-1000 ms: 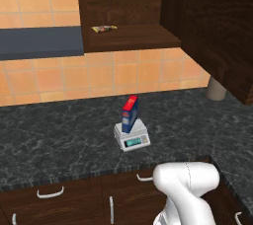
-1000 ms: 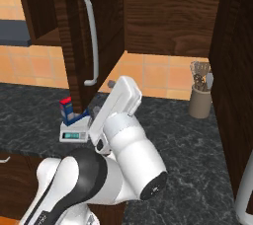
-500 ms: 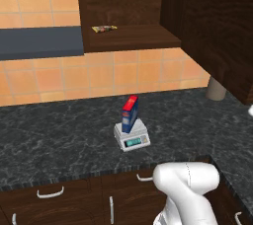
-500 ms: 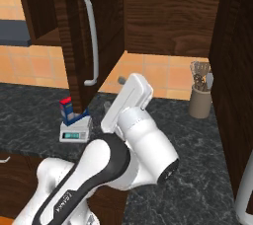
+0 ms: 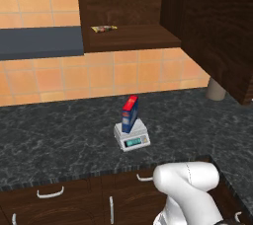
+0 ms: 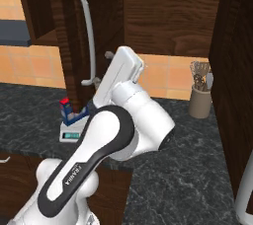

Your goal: Pick the boxed food and place it on the digital scale for weighing, and close the cabinet.

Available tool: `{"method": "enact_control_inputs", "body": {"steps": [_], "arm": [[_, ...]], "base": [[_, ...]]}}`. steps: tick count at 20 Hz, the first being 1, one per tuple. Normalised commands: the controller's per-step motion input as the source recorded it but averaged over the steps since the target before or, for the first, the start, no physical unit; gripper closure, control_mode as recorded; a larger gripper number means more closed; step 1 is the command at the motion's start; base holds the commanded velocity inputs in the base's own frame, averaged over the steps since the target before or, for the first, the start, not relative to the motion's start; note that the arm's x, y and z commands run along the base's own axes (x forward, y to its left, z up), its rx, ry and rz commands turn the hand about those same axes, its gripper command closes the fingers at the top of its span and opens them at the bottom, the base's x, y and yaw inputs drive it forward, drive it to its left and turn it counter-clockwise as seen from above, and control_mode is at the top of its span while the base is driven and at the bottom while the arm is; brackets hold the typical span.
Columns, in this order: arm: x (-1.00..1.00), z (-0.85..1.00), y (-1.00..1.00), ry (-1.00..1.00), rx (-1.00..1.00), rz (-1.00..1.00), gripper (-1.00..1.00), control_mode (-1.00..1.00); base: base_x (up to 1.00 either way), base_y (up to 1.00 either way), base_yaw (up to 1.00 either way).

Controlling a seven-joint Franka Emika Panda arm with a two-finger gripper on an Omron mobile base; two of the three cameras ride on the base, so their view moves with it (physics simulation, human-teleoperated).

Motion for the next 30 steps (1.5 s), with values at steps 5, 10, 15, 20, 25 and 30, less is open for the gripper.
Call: {"method": "enact_control_inputs", "body": {"steps": [5,10,15,20,25,30], "arm": [[0.15,0.22,1.0,-0.07,-0.09,0.01,-1.0,-1.0],[0.77,-0.25,1.0,0.03,-0.08,0.0,-1.0,-1.0],[1.0,-0.09,1.0,0.11,0.0,-0.08,-1.0,-1.0],[1.0,-0.01,0.69,0.07,0.0,-0.09,-1.0,-1.0],[0.93,0.0,0.16,0.02,0.0,-0.06,-1.0,-1.0],[0.99,-0.02,0.0,0.1,0.0,-0.08,-1.0,-1.0]], "base": [[0.0,0.0,0.0],[0.0,0.0,0.0],[0.0,0.0,0.0],[0.0,0.0,0.0],[0.0,0.0,0.0],[0.0,0.0,0.0]]}}
